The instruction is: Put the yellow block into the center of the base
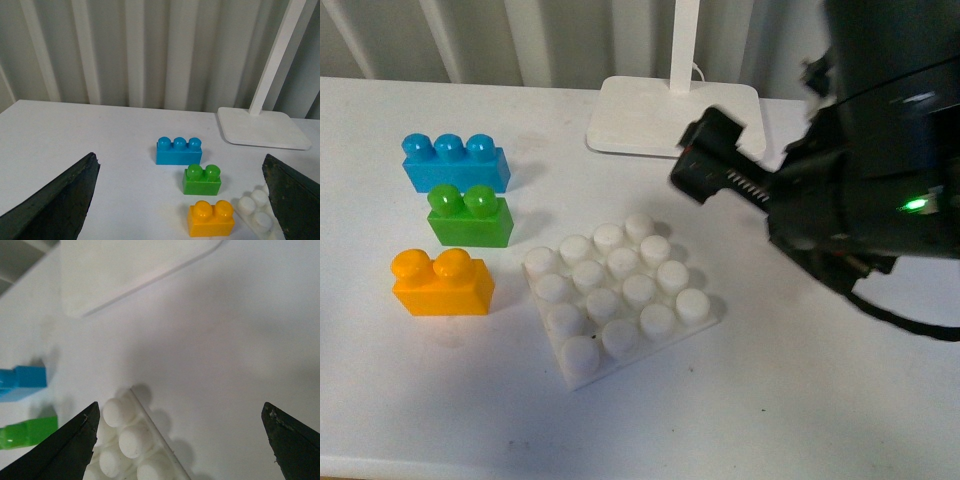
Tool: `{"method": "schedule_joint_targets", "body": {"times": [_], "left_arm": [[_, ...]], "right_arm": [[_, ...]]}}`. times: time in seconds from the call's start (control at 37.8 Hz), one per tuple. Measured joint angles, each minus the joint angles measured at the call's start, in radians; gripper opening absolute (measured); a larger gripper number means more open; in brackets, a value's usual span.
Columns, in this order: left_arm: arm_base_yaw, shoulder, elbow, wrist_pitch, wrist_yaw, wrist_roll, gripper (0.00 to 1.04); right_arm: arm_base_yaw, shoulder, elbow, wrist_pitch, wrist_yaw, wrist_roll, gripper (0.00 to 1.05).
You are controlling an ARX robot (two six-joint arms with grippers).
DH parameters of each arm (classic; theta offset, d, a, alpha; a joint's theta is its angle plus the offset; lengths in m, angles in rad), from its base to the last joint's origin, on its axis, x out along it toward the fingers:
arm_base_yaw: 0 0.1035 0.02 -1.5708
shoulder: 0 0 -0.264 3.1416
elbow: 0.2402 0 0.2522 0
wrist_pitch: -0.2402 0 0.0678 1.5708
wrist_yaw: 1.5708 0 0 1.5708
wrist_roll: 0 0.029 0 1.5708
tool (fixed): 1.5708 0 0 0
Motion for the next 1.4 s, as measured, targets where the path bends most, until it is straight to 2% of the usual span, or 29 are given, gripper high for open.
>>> {"method": "schedule_joint_targets", "body": {"times": [0.13, 0.24, 0.34, 0.37, 0.42, 0.48, 0.56, 0.74, 1.11, 1.22, 1.4], "left_arm": [[0.0, 0.0, 0.0, 0.0, 0.0, 0.0, 0.98], [0.0, 0.0, 0.0, 0.0, 0.0, 0.0, 0.98], [0.0, 0.0, 0.0, 0.0, 0.0, 0.0, 0.98], [0.0, 0.0, 0.0, 0.0, 0.0, 0.0, 0.98], [0.0, 0.0, 0.0, 0.0, 0.0, 0.0, 0.98], [0.0, 0.0, 0.0, 0.0, 0.0, 0.0, 0.98], [0.0, 0.0, 0.0, 0.0, 0.0, 0.0, 0.98], [0.0, 0.0, 0.0, 0.0, 0.0, 0.0, 0.98], [0.0, 0.0, 0.0, 0.0, 0.0, 0.0, 0.98], [0.0, 0.0, 0.0, 0.0, -0.001, 0.0, 0.98], [0.0, 0.0, 0.0, 0.0, 0.0, 0.0, 0.98]], "right_arm": [[-0.135, -0.251, -0.15, 0.011, -0.064, -0.082, 0.95], [-0.267, -0.546, -0.301, -0.076, -0.153, -0.171, 0.95], [-0.377, -0.806, -0.385, -0.174, -0.175, -0.254, 0.95], [-0.395, -0.902, -0.447, -0.069, -0.097, -0.341, 0.88], [-0.408, -1.07, -0.529, 0.037, -0.014, -0.522, 0.77], [-0.409, -1.252, -0.575, -0.041, -0.01, -0.655, 0.64], [-0.409, -1.444, -0.617, -0.146, -0.011, -0.742, 0.46], [-0.409, -1.546, -0.678, -0.171, -0.01, -0.788, 0.03], [-0.409, -1.662, -0.729, -0.227, -0.01, -0.795, 0.01], [-0.409, -1.82, -0.758, -0.378, -0.01, -0.795, 0.01], [-0.409, -1.843, -0.758, -0.378, -0.01, -0.796, 0.01]]}}
